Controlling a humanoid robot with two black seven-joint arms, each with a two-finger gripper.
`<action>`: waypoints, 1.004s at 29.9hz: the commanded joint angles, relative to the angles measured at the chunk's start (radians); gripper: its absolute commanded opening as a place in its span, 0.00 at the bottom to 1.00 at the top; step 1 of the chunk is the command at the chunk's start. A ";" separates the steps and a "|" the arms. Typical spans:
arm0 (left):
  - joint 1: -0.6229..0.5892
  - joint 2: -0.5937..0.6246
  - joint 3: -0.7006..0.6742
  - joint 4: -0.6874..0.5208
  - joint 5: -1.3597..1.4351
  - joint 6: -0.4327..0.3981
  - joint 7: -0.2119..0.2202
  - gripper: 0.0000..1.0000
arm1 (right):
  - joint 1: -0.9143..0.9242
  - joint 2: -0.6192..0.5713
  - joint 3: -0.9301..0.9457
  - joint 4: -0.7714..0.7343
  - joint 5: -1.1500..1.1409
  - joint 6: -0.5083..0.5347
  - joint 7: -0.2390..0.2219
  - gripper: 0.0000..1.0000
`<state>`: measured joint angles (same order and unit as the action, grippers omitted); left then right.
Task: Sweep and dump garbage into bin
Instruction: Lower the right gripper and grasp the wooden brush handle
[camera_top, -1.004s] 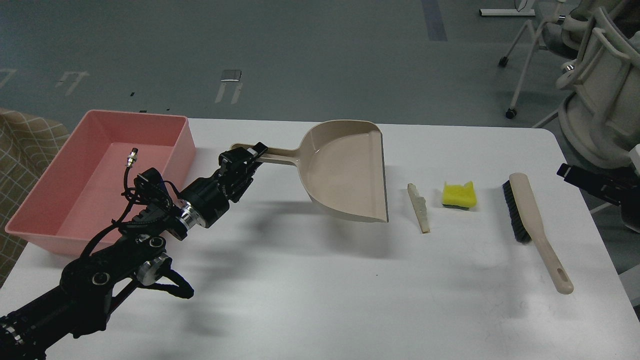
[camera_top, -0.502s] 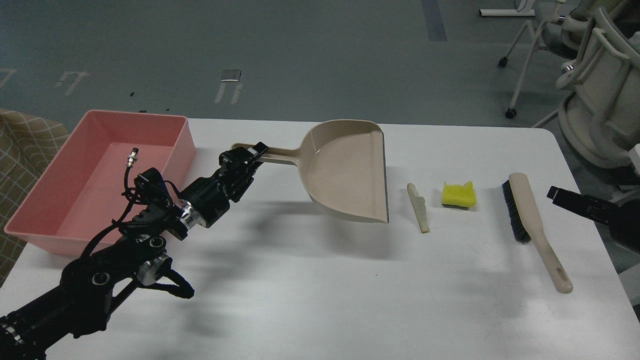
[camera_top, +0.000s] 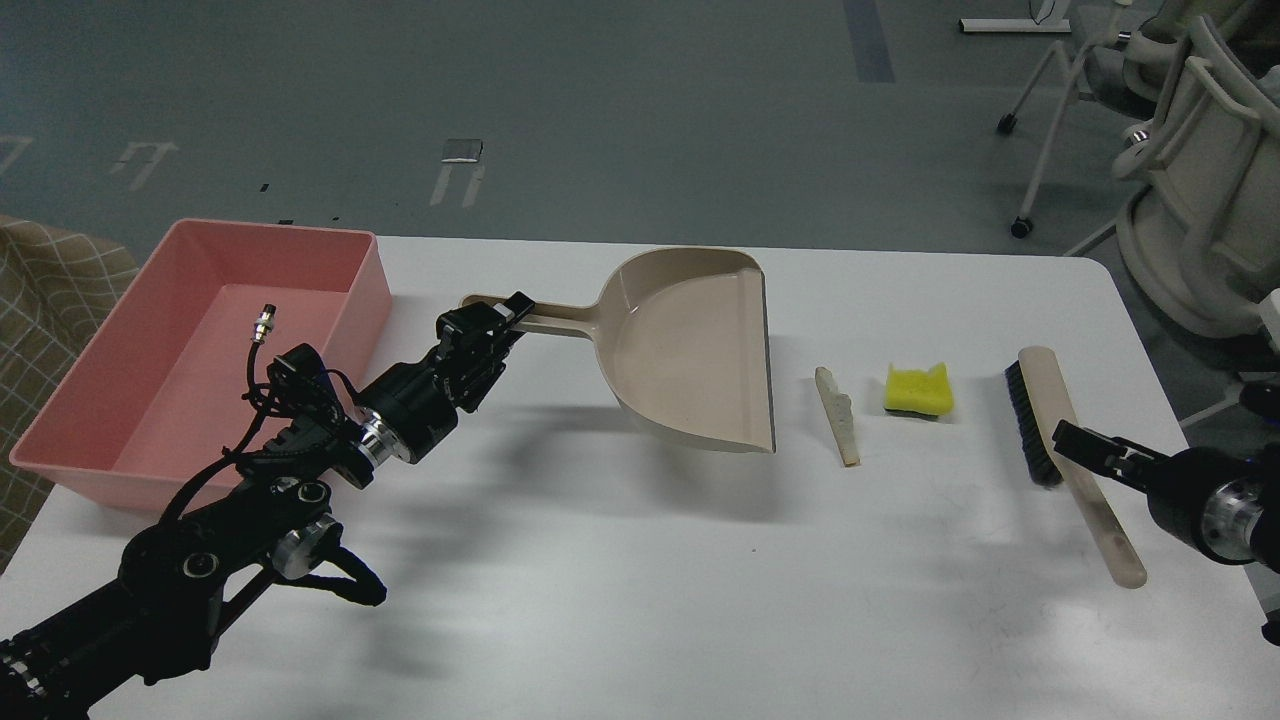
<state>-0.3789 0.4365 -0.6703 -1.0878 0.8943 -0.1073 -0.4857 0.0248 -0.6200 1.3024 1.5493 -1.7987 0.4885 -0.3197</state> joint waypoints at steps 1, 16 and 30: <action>0.000 -0.001 0.000 0.000 -0.002 0.000 -0.002 0.00 | -0.019 0.029 0.001 0.003 -0.030 0.000 -0.001 0.99; 0.017 -0.002 0.000 0.003 -0.002 0.001 -0.003 0.00 | -0.033 0.032 -0.049 -0.005 -0.042 0.000 -0.009 0.52; 0.022 -0.001 -0.002 0.003 -0.002 0.001 -0.003 0.00 | -0.026 0.031 -0.049 0.005 -0.041 0.000 -0.009 0.29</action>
<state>-0.3576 0.4372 -0.6718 -1.0845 0.8928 -0.1058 -0.4887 -0.0031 -0.5882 1.2524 1.5524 -1.8393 0.4889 -0.3283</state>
